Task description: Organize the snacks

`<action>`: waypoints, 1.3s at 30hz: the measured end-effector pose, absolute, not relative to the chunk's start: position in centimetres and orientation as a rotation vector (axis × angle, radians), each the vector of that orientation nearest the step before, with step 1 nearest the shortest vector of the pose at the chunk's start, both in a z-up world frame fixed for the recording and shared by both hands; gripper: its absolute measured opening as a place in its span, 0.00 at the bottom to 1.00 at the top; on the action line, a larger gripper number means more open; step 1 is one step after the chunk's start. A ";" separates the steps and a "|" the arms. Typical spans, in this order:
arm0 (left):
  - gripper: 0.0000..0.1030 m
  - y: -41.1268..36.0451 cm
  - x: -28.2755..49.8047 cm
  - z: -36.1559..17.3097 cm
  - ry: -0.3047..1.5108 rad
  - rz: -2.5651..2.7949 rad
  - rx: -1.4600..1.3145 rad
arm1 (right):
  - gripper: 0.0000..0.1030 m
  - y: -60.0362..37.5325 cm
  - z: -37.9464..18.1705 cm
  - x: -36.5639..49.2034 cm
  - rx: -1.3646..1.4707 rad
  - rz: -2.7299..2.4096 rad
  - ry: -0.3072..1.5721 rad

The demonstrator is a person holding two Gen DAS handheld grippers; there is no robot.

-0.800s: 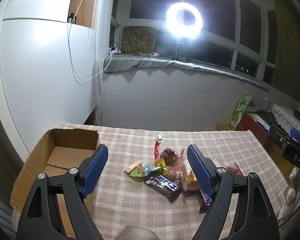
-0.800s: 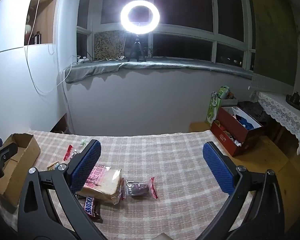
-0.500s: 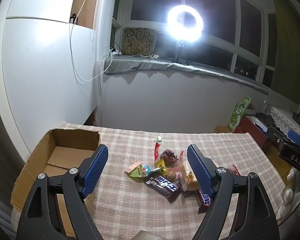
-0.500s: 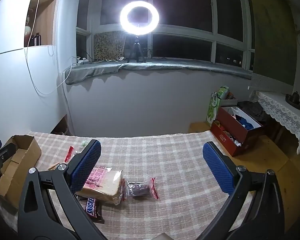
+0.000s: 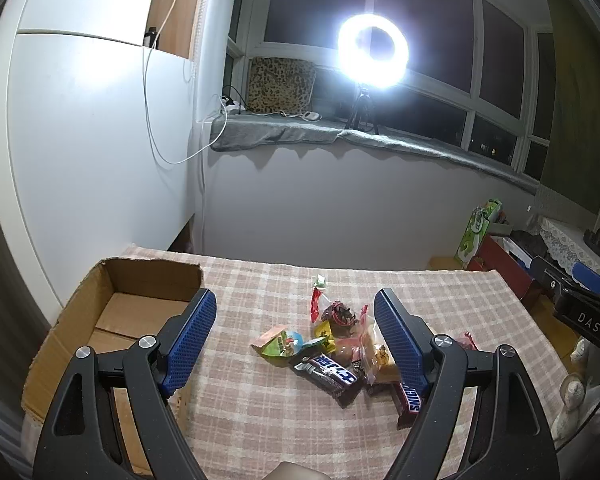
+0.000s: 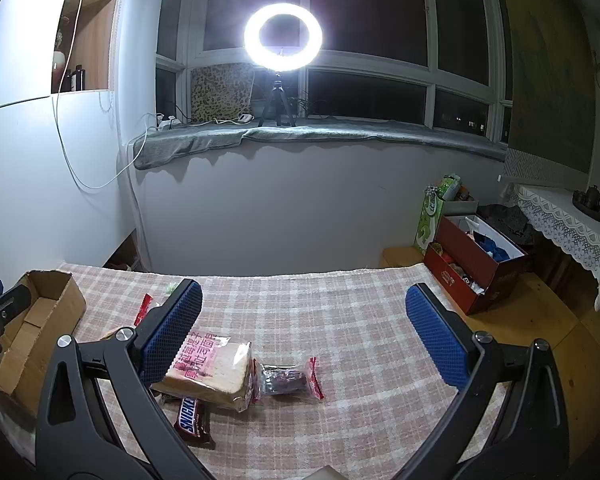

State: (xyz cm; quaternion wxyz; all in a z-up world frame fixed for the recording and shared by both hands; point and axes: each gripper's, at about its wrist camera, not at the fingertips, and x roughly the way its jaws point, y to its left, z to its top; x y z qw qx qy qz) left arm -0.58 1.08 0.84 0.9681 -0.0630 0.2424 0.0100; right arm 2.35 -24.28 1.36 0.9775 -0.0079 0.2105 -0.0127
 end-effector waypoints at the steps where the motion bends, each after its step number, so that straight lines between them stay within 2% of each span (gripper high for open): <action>1: 0.79 1.1 -0.6 0.8 0.491 0.020 -0.128 | 1.00 -24.3 1.3 2.4 -0.016 -0.024 0.425; 39: 0.79 0.7 -0.6 0.6 0.491 0.014 -0.129 | 1.00 -24.0 1.0 2.5 -0.015 -0.019 0.438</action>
